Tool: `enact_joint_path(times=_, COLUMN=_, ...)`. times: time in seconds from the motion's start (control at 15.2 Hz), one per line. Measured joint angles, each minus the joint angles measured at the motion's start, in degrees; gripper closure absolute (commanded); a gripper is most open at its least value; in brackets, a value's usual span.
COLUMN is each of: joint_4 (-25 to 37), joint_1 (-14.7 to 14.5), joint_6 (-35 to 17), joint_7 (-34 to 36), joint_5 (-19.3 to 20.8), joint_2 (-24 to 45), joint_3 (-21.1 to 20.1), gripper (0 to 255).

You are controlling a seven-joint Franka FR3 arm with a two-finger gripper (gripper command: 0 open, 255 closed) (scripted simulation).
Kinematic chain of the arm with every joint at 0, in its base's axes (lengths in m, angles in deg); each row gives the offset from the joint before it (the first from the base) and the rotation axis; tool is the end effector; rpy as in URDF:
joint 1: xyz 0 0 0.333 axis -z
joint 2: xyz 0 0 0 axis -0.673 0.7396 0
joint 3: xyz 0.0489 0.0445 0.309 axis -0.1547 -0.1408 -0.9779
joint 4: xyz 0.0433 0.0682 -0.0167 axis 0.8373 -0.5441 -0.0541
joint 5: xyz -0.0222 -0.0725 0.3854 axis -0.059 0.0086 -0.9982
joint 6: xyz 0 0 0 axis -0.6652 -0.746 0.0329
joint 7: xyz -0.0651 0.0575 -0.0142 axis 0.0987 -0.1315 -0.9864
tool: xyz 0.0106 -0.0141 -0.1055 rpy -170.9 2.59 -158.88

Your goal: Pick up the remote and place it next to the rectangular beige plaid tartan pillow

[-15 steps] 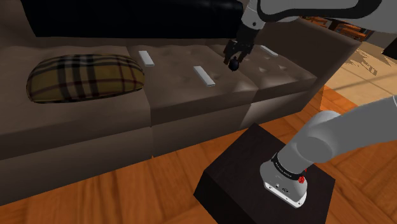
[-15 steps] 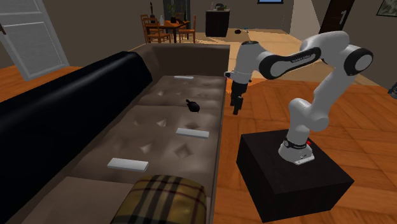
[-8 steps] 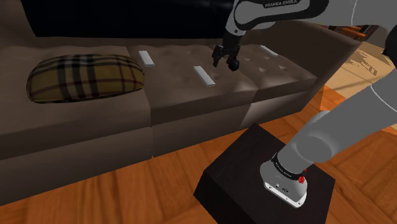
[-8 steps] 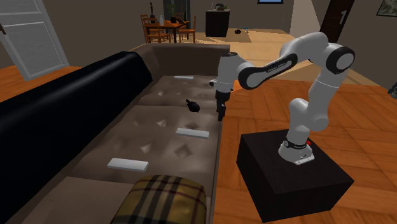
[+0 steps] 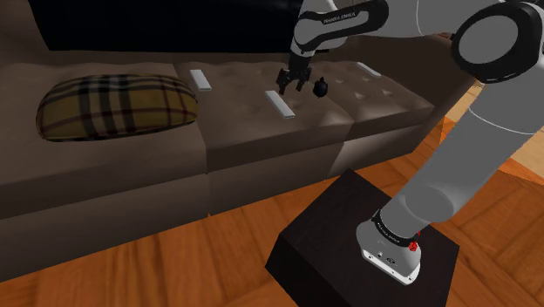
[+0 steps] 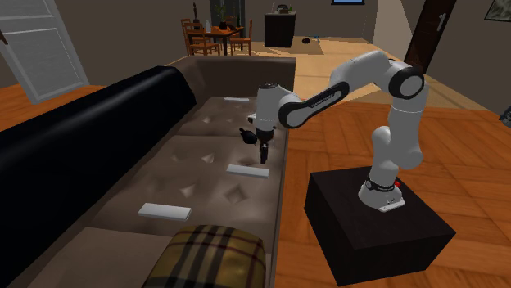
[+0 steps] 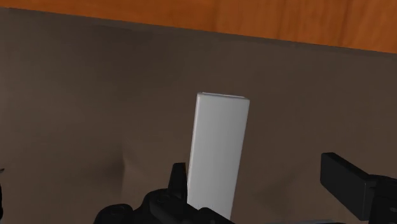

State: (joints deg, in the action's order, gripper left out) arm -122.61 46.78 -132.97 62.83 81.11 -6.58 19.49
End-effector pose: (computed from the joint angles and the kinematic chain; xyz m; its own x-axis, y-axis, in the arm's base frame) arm 0.5769 -0.0901 0.4310 0.9854 -0.1619 0.0525 -0.1624 -0.9867 0.0058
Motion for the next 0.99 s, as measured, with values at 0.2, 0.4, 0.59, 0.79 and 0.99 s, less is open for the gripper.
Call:
enact_joint_path(times=0.2, joint_4=5.94, joint_1=0.58, joint_6=-0.56, joint_7=-0.98, joint_5=-0.07, joint_2=7.09, joint_3=0.36, gripper=0)
enact_joint_path(times=0.4, joint_4=12.89, joint_1=1.13, joint_6=-0.05, joint_7=-1.73, joint_5=-0.16, joint_2=14.26, joint_3=0.54, gripper=0)
enact_joint_path(times=0.59, joint_4=14.87, joint_1=1.51, joint_6=-0.88, joint_7=-2.16, joint_5=-0.2, joint_2=17.39, joint_3=0.66, gripper=0)
enact_joint_path(times=0.79, joint_4=14.5, joint_1=1.66, joint_6=-2.38, joint_7=-2.35, joint_5=-0.29, joint_2=18.55, joint_3=0.66, gripper=0)
enact_joint_path(times=0.99, joint_4=13.66, joint_1=1.63, joint_6=-4.28, joint_7=-2.27, joint_5=-0.35, joint_2=19.61, joint_3=0.59, gripper=0)
